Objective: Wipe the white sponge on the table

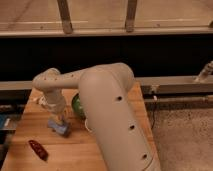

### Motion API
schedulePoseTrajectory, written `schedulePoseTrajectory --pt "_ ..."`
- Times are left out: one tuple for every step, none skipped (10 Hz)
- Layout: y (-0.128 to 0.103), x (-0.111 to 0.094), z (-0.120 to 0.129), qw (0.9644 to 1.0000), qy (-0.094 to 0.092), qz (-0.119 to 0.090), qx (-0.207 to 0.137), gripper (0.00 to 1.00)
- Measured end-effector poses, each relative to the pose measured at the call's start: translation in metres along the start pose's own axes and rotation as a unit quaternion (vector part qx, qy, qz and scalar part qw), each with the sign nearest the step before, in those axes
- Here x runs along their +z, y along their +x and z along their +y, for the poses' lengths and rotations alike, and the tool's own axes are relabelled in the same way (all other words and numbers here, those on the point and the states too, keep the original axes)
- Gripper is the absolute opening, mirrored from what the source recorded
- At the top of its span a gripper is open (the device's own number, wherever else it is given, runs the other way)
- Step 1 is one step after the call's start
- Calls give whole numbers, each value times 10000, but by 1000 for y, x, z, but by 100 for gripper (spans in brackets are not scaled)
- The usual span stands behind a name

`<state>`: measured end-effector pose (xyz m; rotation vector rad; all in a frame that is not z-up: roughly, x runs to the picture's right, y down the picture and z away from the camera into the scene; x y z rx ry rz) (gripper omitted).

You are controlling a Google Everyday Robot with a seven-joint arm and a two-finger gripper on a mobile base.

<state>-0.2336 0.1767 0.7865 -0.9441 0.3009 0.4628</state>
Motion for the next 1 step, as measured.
schedulePoseTrajectory --pt "6 0 -1 10000 -23 -45 54 64"
